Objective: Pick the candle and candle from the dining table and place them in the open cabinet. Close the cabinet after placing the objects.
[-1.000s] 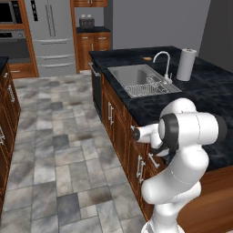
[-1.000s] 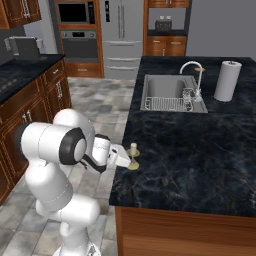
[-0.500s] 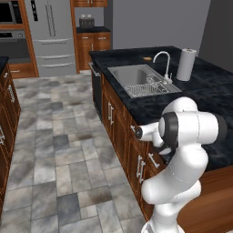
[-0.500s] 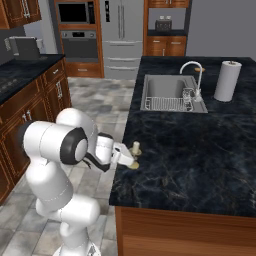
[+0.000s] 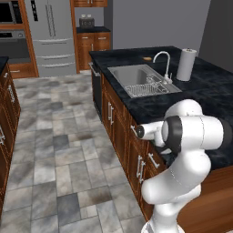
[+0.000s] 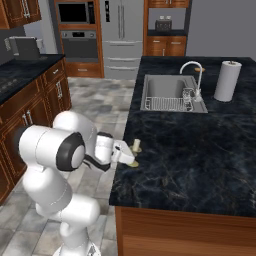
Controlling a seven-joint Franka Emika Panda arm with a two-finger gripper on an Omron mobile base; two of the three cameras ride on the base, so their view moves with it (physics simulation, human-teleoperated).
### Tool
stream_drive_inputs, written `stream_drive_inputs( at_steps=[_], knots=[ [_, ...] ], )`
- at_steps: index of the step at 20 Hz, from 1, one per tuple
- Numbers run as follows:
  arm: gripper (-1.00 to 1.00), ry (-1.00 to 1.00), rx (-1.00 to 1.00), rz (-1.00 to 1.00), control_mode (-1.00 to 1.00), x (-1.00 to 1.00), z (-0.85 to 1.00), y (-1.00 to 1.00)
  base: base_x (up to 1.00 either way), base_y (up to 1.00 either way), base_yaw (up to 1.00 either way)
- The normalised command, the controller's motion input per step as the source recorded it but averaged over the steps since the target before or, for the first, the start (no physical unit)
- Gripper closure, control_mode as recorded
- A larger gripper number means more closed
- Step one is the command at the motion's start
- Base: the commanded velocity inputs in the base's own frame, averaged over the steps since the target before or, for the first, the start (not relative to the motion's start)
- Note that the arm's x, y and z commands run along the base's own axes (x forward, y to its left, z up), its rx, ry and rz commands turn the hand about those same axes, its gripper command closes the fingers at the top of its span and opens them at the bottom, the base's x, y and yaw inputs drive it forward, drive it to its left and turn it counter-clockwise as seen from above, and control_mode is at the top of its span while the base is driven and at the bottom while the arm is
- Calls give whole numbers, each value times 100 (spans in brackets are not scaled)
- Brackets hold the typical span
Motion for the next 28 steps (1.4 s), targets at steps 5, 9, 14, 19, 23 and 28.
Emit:
stream_drive_inputs(
  at_steps=[5, 9, 14, 19, 23, 28],
  knots=[
    [100, -12, 0, -6, -100, -34, 22, 0, 0, 0, 0],
    [100, -11, 0, -8, -100, -33, 42, 0, 0, 0, 0],
    [100, -7, -4, -10, -100, -26, 52, 0, 0, 0, 0],
    [100, -5, -6, -10, -100, -29, 57, 0, 0, 0, 0],
    [100, -1, -7, -12, -100, -33, 51, 0, 0, 0, 0],
    [100, -2, -10, -13, -100, -38, 43, 0, 0, 0, 0]
  ],
)
